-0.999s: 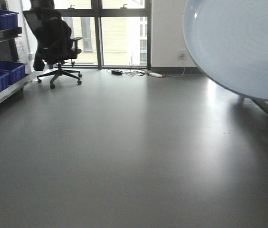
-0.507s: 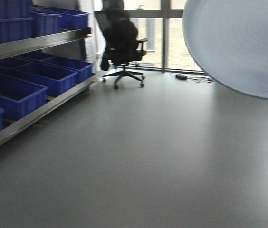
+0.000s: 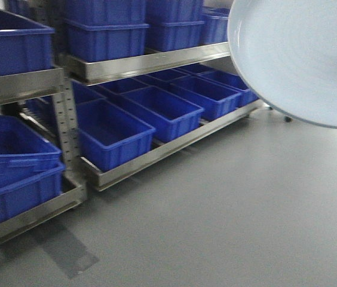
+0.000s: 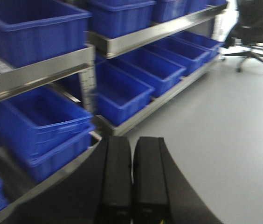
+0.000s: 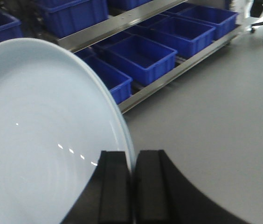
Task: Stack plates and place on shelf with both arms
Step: 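Hold the plate stack in the right gripper while the base drives away, then carry the plate stack in the right gripper up to the blue-bin shelf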
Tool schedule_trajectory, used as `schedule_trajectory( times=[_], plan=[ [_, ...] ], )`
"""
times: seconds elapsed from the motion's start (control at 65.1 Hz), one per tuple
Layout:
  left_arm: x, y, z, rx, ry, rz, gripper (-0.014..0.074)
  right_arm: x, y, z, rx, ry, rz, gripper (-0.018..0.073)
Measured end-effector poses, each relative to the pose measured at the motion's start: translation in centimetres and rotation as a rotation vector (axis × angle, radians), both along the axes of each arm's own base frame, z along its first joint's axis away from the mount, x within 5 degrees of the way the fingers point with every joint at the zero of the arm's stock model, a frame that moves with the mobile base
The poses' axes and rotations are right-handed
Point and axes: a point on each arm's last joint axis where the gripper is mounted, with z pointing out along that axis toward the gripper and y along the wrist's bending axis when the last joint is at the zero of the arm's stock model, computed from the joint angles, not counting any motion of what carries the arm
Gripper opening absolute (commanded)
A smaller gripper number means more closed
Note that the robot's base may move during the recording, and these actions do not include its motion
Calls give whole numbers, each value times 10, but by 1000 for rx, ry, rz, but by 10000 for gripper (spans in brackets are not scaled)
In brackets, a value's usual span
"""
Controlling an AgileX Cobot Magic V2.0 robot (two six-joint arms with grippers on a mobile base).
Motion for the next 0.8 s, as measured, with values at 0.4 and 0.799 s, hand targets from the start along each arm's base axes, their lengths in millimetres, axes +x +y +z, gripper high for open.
schedule_trajectory(
  times=[0.4,0.799],
  plan=[
    [0,0,0,0,0,0,83,0,0,0,0,0,0,48],
    [0,0,0,0,0,0,83,0,0,0,0,0,0,49]
  ],
)
